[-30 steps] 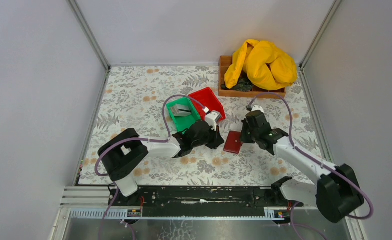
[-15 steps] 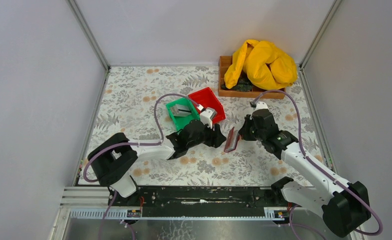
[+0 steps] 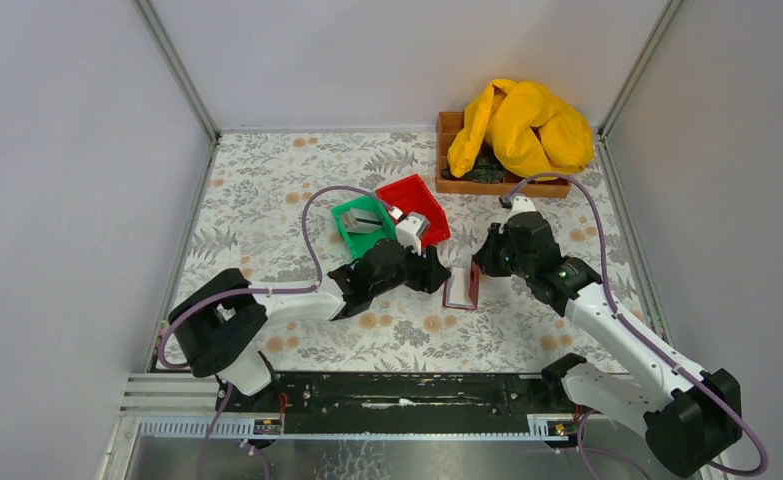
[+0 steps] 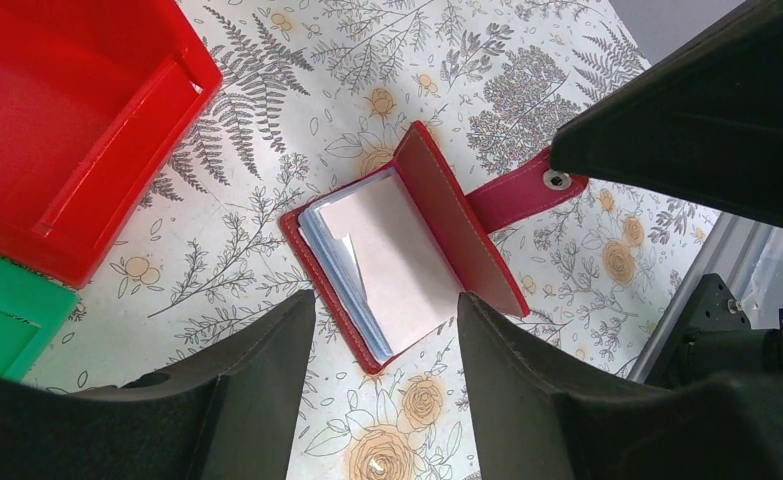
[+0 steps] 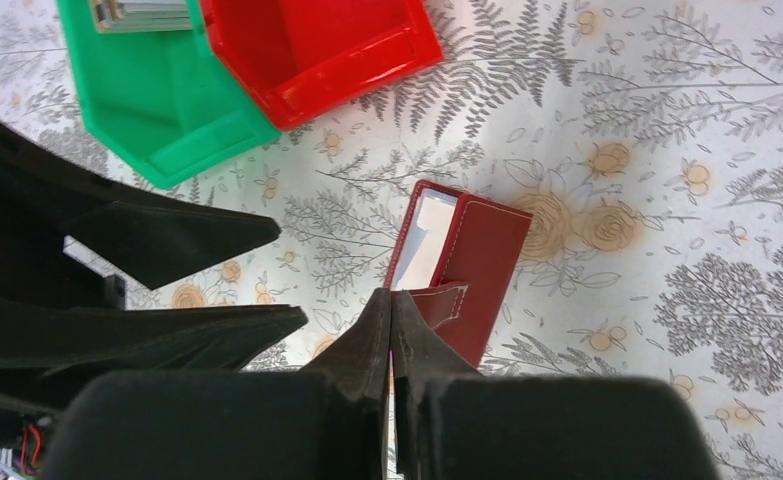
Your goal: Take the credit cards out of the card holder
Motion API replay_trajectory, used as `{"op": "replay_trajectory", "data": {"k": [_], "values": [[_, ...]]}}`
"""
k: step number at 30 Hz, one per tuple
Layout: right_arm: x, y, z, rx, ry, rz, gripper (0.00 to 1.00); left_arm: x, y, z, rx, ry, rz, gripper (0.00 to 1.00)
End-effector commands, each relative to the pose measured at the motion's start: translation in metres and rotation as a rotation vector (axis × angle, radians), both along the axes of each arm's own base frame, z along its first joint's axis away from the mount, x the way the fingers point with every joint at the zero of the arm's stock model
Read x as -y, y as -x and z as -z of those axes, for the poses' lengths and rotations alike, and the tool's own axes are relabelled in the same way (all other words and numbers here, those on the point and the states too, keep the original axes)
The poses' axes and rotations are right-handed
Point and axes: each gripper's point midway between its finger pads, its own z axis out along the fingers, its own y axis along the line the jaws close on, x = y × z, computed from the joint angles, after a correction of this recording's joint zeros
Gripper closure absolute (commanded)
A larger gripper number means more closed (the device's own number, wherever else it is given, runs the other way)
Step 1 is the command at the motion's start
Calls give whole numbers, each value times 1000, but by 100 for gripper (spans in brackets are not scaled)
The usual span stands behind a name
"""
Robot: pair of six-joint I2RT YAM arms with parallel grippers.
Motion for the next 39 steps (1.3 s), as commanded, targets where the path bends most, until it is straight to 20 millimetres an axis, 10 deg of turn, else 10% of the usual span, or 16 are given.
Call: {"op": "replay_trajectory", "data": {"k": [1, 22, 30, 39], "values": [[13, -5, 6, -13, 33, 104, 100, 1, -3, -16, 58, 34, -5, 38], [117, -7, 84, -152, 148, 524, 90, 7, -1, -6, 37, 25, 17, 39], [138, -7, 76, -92, 192, 619, 95, 7, -1, -4, 34, 19, 19, 39], [149, -8, 67, -56, 214, 672, 48, 9, -1, -1, 27, 16, 24, 39]]}}
